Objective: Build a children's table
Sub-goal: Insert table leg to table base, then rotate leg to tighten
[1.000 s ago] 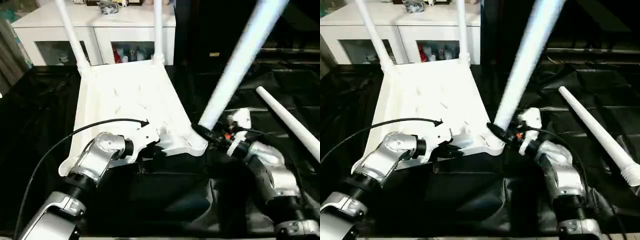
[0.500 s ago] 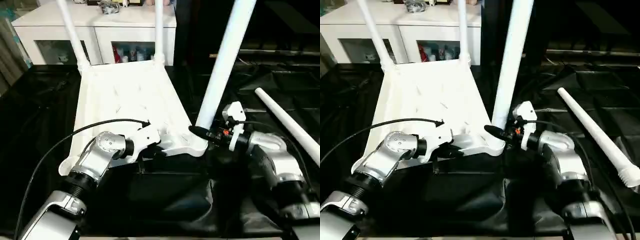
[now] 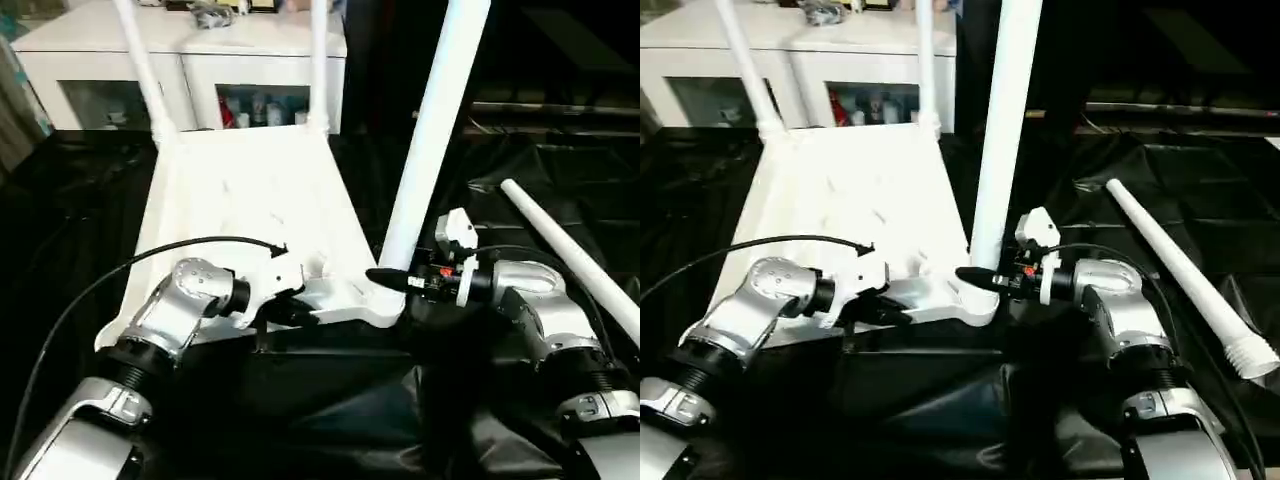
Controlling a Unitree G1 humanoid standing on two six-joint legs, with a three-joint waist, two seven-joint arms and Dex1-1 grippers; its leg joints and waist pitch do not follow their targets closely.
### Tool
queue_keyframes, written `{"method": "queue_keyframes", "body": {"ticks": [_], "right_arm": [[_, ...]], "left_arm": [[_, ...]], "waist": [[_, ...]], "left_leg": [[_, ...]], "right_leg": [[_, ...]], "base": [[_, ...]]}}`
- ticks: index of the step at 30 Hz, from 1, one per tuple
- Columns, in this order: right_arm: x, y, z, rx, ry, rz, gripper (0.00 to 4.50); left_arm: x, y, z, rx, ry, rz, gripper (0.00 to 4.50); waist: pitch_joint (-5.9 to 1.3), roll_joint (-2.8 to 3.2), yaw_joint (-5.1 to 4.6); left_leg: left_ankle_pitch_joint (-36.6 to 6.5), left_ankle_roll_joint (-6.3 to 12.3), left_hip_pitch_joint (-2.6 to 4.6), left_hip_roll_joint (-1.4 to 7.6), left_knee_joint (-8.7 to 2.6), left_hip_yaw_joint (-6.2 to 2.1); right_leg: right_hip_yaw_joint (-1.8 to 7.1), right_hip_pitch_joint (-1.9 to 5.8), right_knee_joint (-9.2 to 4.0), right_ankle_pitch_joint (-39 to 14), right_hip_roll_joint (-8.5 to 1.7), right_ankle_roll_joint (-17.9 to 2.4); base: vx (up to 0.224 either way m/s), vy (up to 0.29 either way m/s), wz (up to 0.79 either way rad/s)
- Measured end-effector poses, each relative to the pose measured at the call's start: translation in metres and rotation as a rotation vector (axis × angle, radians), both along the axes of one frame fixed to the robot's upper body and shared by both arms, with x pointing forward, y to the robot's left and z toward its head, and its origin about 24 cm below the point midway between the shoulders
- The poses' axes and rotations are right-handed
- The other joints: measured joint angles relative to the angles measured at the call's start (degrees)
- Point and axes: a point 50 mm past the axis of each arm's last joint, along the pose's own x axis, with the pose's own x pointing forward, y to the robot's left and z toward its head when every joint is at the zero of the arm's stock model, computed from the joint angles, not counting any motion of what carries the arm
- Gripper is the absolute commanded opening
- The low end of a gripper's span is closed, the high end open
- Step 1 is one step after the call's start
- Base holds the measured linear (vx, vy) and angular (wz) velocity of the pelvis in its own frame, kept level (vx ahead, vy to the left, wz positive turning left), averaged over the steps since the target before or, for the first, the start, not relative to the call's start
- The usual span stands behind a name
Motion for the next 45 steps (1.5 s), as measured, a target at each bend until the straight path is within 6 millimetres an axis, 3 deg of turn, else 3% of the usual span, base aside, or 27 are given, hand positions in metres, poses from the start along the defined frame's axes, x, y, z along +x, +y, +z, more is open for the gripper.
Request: {"method": "queue_keyframes", "body": {"ticks": [6, 9, 11, 13, 14, 15, 16, 17, 18, 19, 21, 24, 32, 37, 43, 45], "right_arm": [[0.004, 0.001, -0.004, -0.004, -0.006, -0.054, 1.87], [0.014, 0.006, -0.007, -0.035, -0.014, -0.173, 1.87], [0.023, 0.013, -0.008, -0.029, -0.014, -0.272, 1.87], [0.032, 0.018, -0.009, -0.014, 0.005, -0.413, 1.87], [0.035, 0.02, -0.008, -0.007, 0.006, -0.456, 1.87], [0.036, 0.018, -0.011, 0.004, 0.019, -0.51, 1.87], [0.04, 0.018, -0.009, 0.006, 0.02, -0.54, 1.87], [0.043, 0.02, -0.005, 0.006, 0.014, -0.562, 1.87], [0.045, 0.023, -0.006, 0.009, 0.02, -0.609, 1.87], [0.049, 0.026, -0.005, 0.004, 0.025, -0.663, 1.87], [0.055, 0.026, -0.005, -0.015, 0.034, -0.781, 1.86], [0.062, 0.032, -0.002, -0.024, 0.039, -0.882, 1.86], [0.069, 0.042, 0.002, -0.072, 0.038, -1.047, 1.86], [0.07, 0.046, 0.002, -0.074, 0.047, -1.065, 1.86], [0.071, 0.051, 0.005, -0.068, 0.029, -1.04, 1.86], [0.071, 0.052, 0.006, -0.051, 0.023, -1.012, 2.42]], "left_arm": [[0.005, -0.003, -0.003, 0.007, -0.017, 0.04, 0.0], [0.012, -0.004, -0.005, 0.023, -0.048, 0.116, 0.0], [0.015, -0.008, -0.007, 0.016, -0.05, 0.166, 0.0], [0.021, -0.014, -0.007, 0.023, -0.055, 0.232, 0.0], [0.023, -0.016, -0.007, 0.023, -0.057, 0.251, 0.0], [0.026, -0.024, -0.006, 0.026, -0.049, 0.272, 0.0], [0.029, -0.025, -0.005, 0.024, -0.055, 0.295, 0.0], [0.031, -0.026, -0.003, 0.017, -0.063, 0.315, 0.0], [0.032, -0.031, -0.004, 0.015, -0.054, 0.337, 0.0], [0.035, -0.037, -0.003, 0.016, -0.045, 0.361, 0.0], [0.038, -0.049, -0.002, 0.019, -0.04, 0.407, 0.0], [0.041, -0.062, -0.002, 0.021, -0.035, 0.453, 0.0], [0.042, -0.077, 0.002, 0.059, -0.038, 0.522, 0.0], [0.043, -0.076, 0.002, 0.061, -0.043, 0.533, 0.0], [0.044, -0.071, 0.004, 0.055, -0.046, 0.532, 0.0], [0.044, -0.068, 0.005, 0.046, -0.048, 0.531, 0.0]], "waist": [[0.0, 0.0, 0.08], [0.08, 0.12, -0.62], [0.17, 0.32, -1.45], [0.77, 1.38, -2.71], [1.21, 1.91, -2.63], [1.27, 1.51, -1.74], [1.03, 0.32, -0.68], [0.97, -0.83, -0.11], [0.82, -0.75, 0.84], [0.43, 0.16, 1.82], [0.31, 0.36, 2.07], [0.28, 0.54, 1.87], [0.25, 0.45, 1.81], [0.11, 0.04, 1.84], [0.1, -0.02, 1.92], [0.1, -0.01, 1.94]], "left_leg": [[-0.01, -0.01, 0.16, -0.01, -0.03, 0.0], [-0.01, -0.01, 0.29, -0.01, 0.01, -0.21], [-0.02, -0.01, 0.28, 0.03, -0.1, -0.74], [-0.03, -0.03, 0.18, 0.39, -0.16, -2.18], [-0.03, -0.04, -0.1, 0.71, -0.4, -2.49], [-0.03, -0.04, -0.23, 0.77, -0.59, -1.11], [-0.02, -0.05, -0.25, 0.64, -0.65, 0.35], [-0.26, -0.39, 0.18, 0.3, -0.5, 0.16], [-1.94, -0.18, 0.14, -0.1, 0.96, -0.75], [-1.61, -0.62, -0.13, -0.16, 0.91, -1.87], [-0.02, -1.59, -0.54, 0.15, 0.69, -2.67], [-0.04, -1.58, -0.56, 0.39, 0.16, -2.63], [-0.04, -1.56, -0.08, 0.38, -0.8, -1.91], [-0.06, -1.51, 0.08, 0.38, -0.82, -1.53], [-0.06, -1.51, 0.12, 0.39, -1.3, -1.3], [-0.06, -1.51, 0.07, 0.44, -1.43, -1.2]], "right_leg": [[0.0, 0.11, -0.01, 0.0, 0.0, 0.0], [-0.33, 0.22, -0.49, -0.03, -0.01, 0.05], [-1.38, 0.52, -1.41, -0.05, -0.18, 0.05], [-3.82, 1.69, -3.29, -0.1, -0.22, 0.0], [-4.84, 2.1, -2.19, -1.78, -0.17, -0.97], [-4.14, 2.28, 2.96, -4.13, -0.71, -3.14], [-2.37, 2.95, 5.36, -5.29, -0.86, -1.18], [-1.65, 2.0, 5.36, -6.14, -1.09, -0.07], [-2.0, 1.62, 5.14, -6.16, -1.31, -0.12], [-2.88, 1.62, 5.0, -6.04, -1.22, -0.31], [-3.32, 1.32, 4.49, -4.97, -0.6, -1.01], [-3.09, 1.35, 3.1, -4.16, 0.0, -1.29], [-2.95, 1.71, 0.92, -3.41, -0.01, -1.27], [-2.65, 1.68, 0.86, -3.25, -0.03, -1.15], [-2.53, 1.57, 0.89, -2.86, -0.03, -1.04], [-2.48, 1.37, 0.9, -2.57, 0.0, -1.06]], "base": [[0.0, 0.0, 0.0], [-0.042, 0.006, -0.05], [-0.072, 0.031, -0.15], [-0.092, 0.043, -0.19], [-0.13, 0.023, -0.01], [-0.13, 0.023, -0.01], [-0.048, -0.076, 0.01], [0.021, -0.109, -0.27], [0.021, -0.109, -0.27], [0.046, -0.031, -0.41], [0.013, -0.007, -0.28], [0.0, 0.0, 0.0], [0.003, 0.007, -0.02], [0.0, 0.0, 0.0], [0.0, 0.0, 0.0], [0.0, 0.0, 0.0]]}}
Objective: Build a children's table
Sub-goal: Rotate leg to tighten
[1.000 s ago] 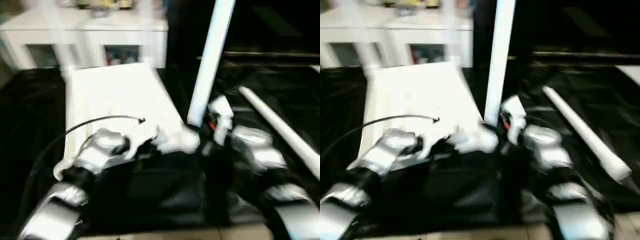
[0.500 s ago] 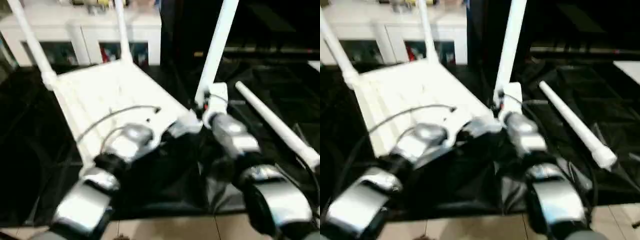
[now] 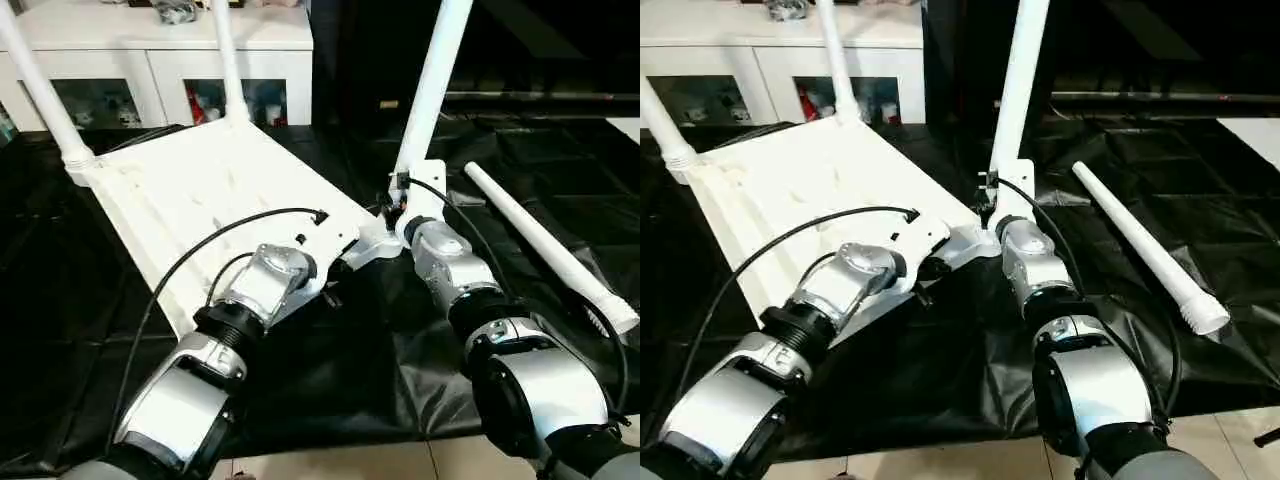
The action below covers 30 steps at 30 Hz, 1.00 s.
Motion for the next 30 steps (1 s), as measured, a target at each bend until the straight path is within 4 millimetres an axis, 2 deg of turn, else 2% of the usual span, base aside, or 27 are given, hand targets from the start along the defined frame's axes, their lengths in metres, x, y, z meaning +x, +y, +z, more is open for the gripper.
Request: {"method": "queue_keyframes", "body": {"ticks": [3, 7, 9, 18, 23, 27, 30], "right_arm": [[-0.004, -0.003, -0.01, 0.002, 0.029, 0.018, 2.64], [-0.003, -0.002, -0.006, 0.011, 0.01, 0.059, 2.91], [-0.003, -0.003, -0.003, 0.019, -0.006, 0.089, 3.06], [-0.015, -0.016, 0.008, 0.039, -0.104, 0.34, 3.75], [-0.034, -0.037, 0.005, -0.003, -0.104, 0.491, 4.17], [-0.054, -0.056, 0.012, -0.037, -0.09, 0.656, 4.17], [-0.062, -0.064, 0.011, -0.043, -0.065, 0.696, 4.17]], "left_arm": [[0.0, 0.002, 0.003, -0.009, -0.015, -0.014, 0.0], [0.002, 0.01, 0.007, -0.016, -0.04, -0.032, 0.0], [0.003, 0.012, 0.009, -0.018, -0.055, -0.047, 0.0], [-0.001, 0.027, 0.011, -0.015, -0.078, -0.133, 0.0], [-0.008, 0.037, 0.009, -0.024, -0.086, -0.215, 0.0], [-0.016, 0.049, 0.008, -0.03, -0.083, -0.294, 0.0], [-0.02, 0.055, 0.007, -0.038, -0.07, -0.328, 0.0]], "waist": [[0.12, 0.18, 0.16], [0.21, 0.37, 0.12], [0.32, 0.54, 0.12], [0.5, 0.82, 0.66], [0.55, 0.91, 1.39], [0.56, 0.96, 1.77], [0.56, 0.97, 1.7]], "left_leg": [[0.02, 0.0, -0.08, 0.13, -0.14, 0.13], [0.27, 0.33, -0.63, 0.25, -0.07, 0.36], [0.35, 0.46, -1.13, 0.32, 0.23, 0.43], [0.36, 1.05, -1.23, 0.37, 0.48, 0.9], [0.33, 1.07, -1.18, 0.38, 0.57, 1.01], [0.3, 1.12, -1.14, 0.38, 0.6, 1.1], [0.28, 1.07, -1.08, 0.4, 0.65, 1.13]], "right_leg": [[-0.03, -0.35, 0.0, 0.17, 0.07, -0.3], [0.04, -0.97, 0.06, 0.23, 0.12, -0.37], [0.04, -1.35, 0.1, 0.25, 0.12, -0.38], [0.27, -1.45, 0.03, 0.25, 0.08, -0.38], [0.46, -1.44, 0.06, 0.27, 0.08, -0.34], [0.54, -1.42, 0.06, 0.28, 0.08, -0.31], [0.56, -1.42, 0.13, 0.3, 0.08, -0.3]], "base": [[0.0, 0.0, 0.0], [0.0, 0.0, 0.0], [0.0, 0.0, 0.0], [0.0, 0.0, 0.0], [0.0, 0.0, 0.0], [0.0, 0.0, 0.0], [0.0, 0.0, 0.0]]}}
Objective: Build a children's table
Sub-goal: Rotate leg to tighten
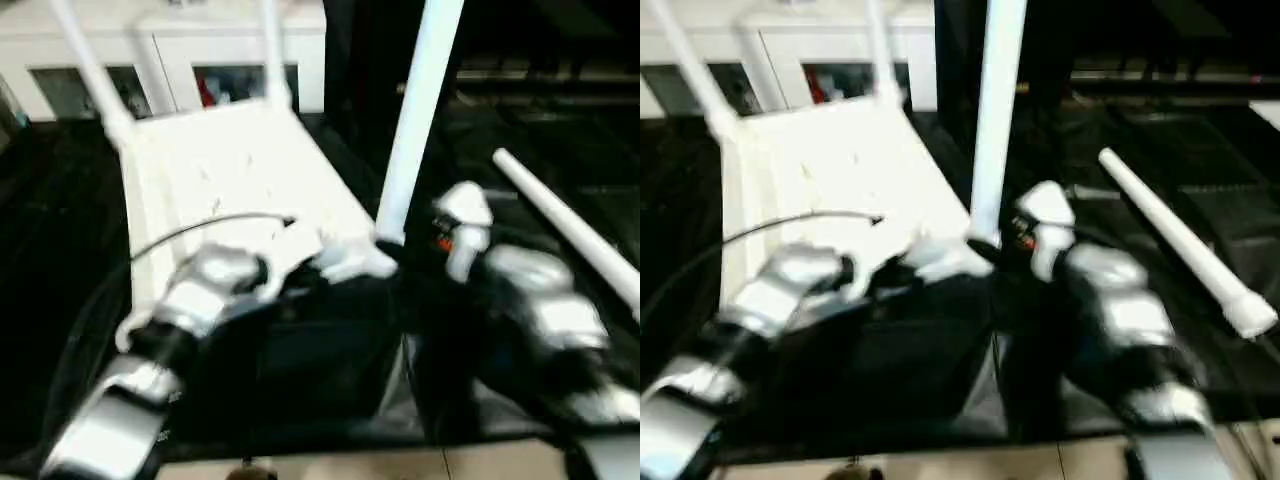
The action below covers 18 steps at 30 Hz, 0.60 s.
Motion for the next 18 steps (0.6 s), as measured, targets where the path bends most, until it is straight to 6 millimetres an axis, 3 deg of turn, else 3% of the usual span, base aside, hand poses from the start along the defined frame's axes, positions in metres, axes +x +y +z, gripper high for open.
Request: {"method": "queue_keyframes", "body": {"ticks": [13, 18], "right_arm": [[-0.012, 0.003, -0.011, -0.091, 0.026, 0.094, 4.17], [-0.012, 0.005, -0.013, -0.056, 0.022, 0.1, 4.17]], "left_arm": [[-0.01, 0.006, 0.0, 0.005, 0.015, -0.077, 0.0], [-0.015, 0.006, 0.0, 0.003, 0.029, -0.126, 0.0]], "waist": [[0.0, 0.03, 0.73], [0.0, 0.03, 1.43]], "left_leg": [[-0.1, 0.08, -0.09, 0.01, 0.37, 0.0], [-0.12, 0.07, -0.1, 0.02, 0.46, 0.01]], "right_leg": [[0.06, 0.0, 0.18, 0.01, -0.02, 0.01], [0.07, 0.0, 0.26, 0.01, -0.03, 0.01]], "base": [[0.0, 0.0, 0.0], [0.0, 0.0, 0.0]]}}
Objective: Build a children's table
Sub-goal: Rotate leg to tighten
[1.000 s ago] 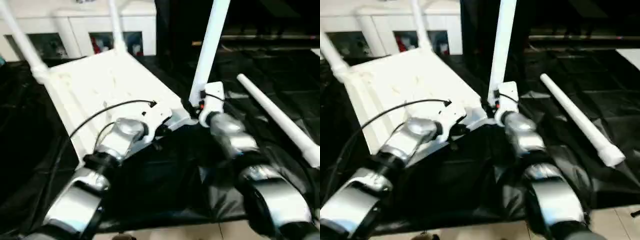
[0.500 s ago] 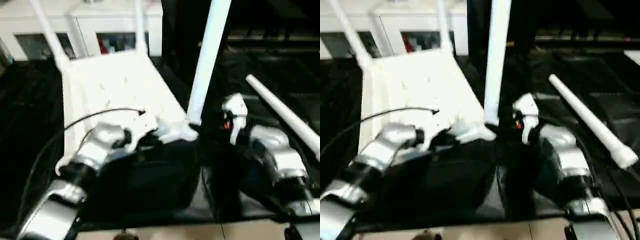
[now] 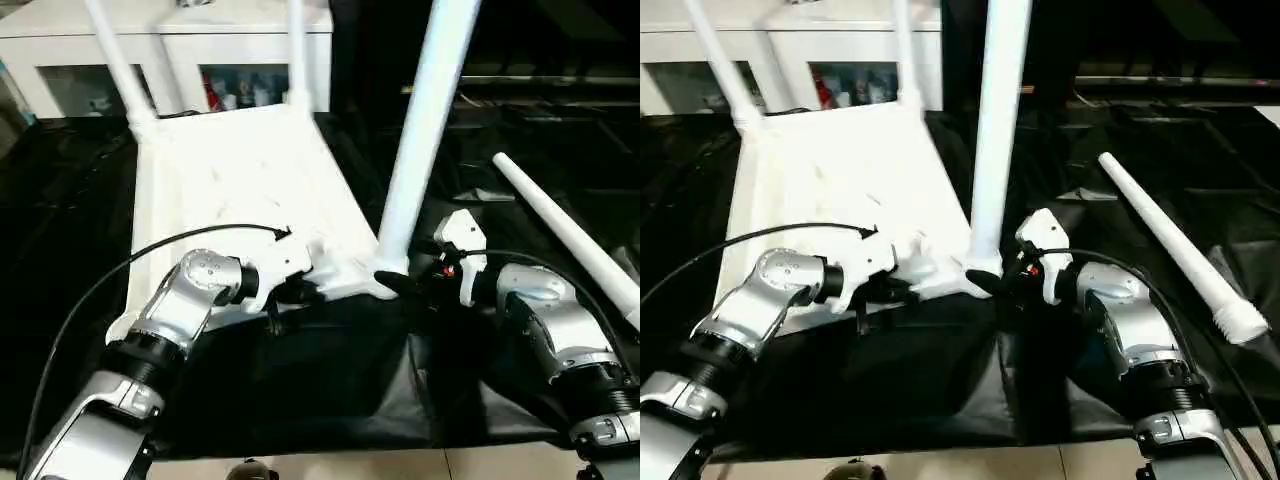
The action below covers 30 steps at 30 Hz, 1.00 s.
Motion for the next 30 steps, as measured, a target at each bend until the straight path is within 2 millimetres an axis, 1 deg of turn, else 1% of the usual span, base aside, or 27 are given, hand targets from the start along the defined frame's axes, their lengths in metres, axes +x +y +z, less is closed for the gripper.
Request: {"method": "queue_keyframes", "body": {"ticks": [5, 10, 11, 14, 15, 18, 25, 30], "right_arm": [[-0.001, -0.001, 0.003, 0.034, -0.003, 0.02, 4.17], [-0.004, -0.002, -0.002, 0.033, 0.004, 0.034, 4.17], [-0.004, -0.002, -0.002, 0.032, 0.005, 0.036, 4.02], [-0.005, -0.003, -0.003, 0.026, 0.001, 0.043, 3.88], [-0.005, -0.003, -0.004, 0.024, 0.001, 0.043, 3.67], [-0.005, -0.004, -0.006, 0.023, 0.011, 0.038, 3.62], [-0.005, -0.003, -0.011, 0.005, 0.013, 0.046, 2.88], [-0.004, -0.002, -0.013, 0.011, 0.012, 0.048, 2.75]], "left_arm": [[-0.001, 0.001, 0.0, 0.003, 0.009, -0.016, 0.0], [-0.001, 0.001, 0.0, 0.005, 0.009, -0.015, 0.0], [-0.001, 0.001, 0.0, 0.005, 0.009, -0.015, 0.0], [-0.001, 0.002, 0.0, 0.006, 0.009, -0.015, 0.0], [-0.001, 0.002, 0.0, 0.006, 0.01, -0.016, 0.0], [-0.001, 0.002, 0.0, 0.006, 0.01, -0.017, 0.0], [-0.001, 0.003, 0.0, 0.009, 0.012, -0.017, 0.0], [-0.001, 0.004, 0.0, 0.011, 0.012, -0.015, 0.0]], "waist": [[0.0, 0.0, 0.17], [0.0, 0.0, 0.13], [0.0, 0.0, 0.12], [0.0, 0.0, 0.1], [0.0, 0.0, 0.1], [0.0, 0.0, 0.11], [0.0, 0.0, 0.11], [0.0, 0.0, -0.03]], "left_leg": [[-0.1, 0.08, -0.06, 0.02, 0.35, -0.01], [-0.19, -0.01, -0.05, 0.01, 0.54, -0.01], [-0.19, -0.02, -0.05, 0.01, 0.56, -0.01], [-0.19, -0.02, -0.03, 0.02, 0.61, -0.01], [-0.19, -0.02, -0.03, 0.01, 0.62, -0.02], [-0.19, -0.02, -0.04, 0.01, 0.65, -0.02], [-0.19, -0.01, -0.03, 0.02, 0.7, -0.02], [-0.18, -0.01, -0.02, 0.02, 0.73, -0.03]], "right_leg": [[0.02, 0.0, 0.2, 0.0, -0.02, 0.0], [0.07, 0.0, 0.39, 0.0, -0.05, 0.0], [0.07, 0.0, 0.43, 0.0, -0.06, 0.0], [0.08, 0.0, 0.51, 0.0, -0.05, 0.0], [0.09, 0.0, 0.52, 0.0, -0.05, 0.0], [0.09, 0.0, 0.54, 0.0, -0.06, 0.0], [0.09, 0.0, 0.59, 0.0, -0.06, 0.0], [0.1, 0.0, 0.64, 0.0, -0.06, 0.0]], "base": [[0.0, 0.0, 0.0], [0.0, 0.0, 0.0], [0.0, 0.0, 0.0], [0.0, 0.0, 0.0], [0.0, 0.0, 0.0], [0.0, 0.0, 0.0], [0.0, 0.0, 0.0], [0.0, 0.0, 0.0]]}}
